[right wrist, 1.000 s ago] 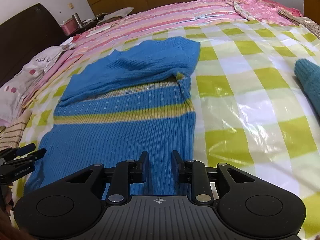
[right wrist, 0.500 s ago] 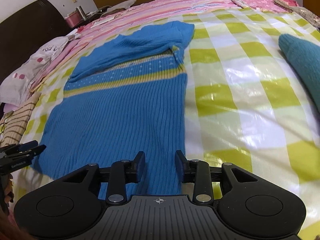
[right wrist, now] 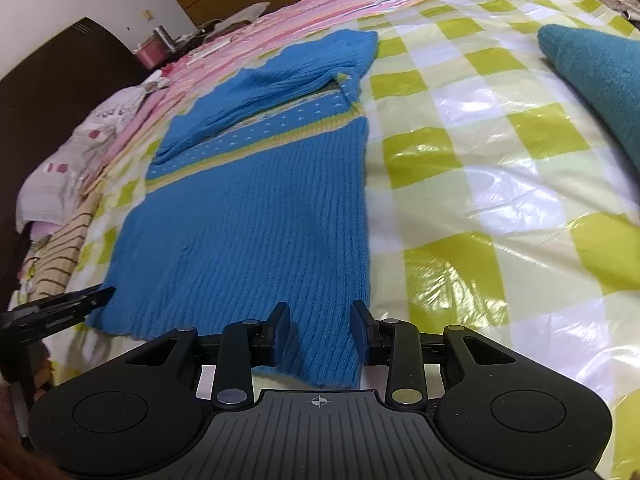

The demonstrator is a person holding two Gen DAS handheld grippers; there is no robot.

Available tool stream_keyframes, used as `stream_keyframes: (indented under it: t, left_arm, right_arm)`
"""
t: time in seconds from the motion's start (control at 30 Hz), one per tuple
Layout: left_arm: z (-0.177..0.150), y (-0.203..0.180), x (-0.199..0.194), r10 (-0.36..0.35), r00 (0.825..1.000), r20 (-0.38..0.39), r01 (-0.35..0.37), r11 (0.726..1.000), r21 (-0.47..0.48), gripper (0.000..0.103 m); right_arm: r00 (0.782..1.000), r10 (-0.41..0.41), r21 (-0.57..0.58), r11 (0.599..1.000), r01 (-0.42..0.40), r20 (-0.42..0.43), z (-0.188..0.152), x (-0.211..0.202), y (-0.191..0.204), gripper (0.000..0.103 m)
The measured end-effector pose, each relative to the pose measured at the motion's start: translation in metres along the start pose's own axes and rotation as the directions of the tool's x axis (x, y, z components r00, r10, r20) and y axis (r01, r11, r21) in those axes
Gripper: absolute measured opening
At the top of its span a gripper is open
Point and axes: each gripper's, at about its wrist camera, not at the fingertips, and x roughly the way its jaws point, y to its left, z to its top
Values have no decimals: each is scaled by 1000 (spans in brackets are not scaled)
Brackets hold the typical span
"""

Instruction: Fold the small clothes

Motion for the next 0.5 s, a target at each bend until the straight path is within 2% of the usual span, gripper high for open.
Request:
stream_keyframes:
  t: [0.1, 0.37, 0.5]
  left_arm:
    - [0, 0, 2, 13, 1000, -5, -13, 1000, -6, 35]
    - [1, 10, -2, 12, 1000, -16, -13, 997, -74, 34]
    - [-3, 11, -8, 55, 998, 2, -55, 997, -53, 34]
  right_arm:
    - [1000, 29, 5, 1000, -29, 5, -2, 0, 1, 35]
    - [996, 87, 60, 994, -89, 35, -7, 2, -5, 35]
    - [996, 86, 65, 994, -88, 39, -7, 2, -5, 35]
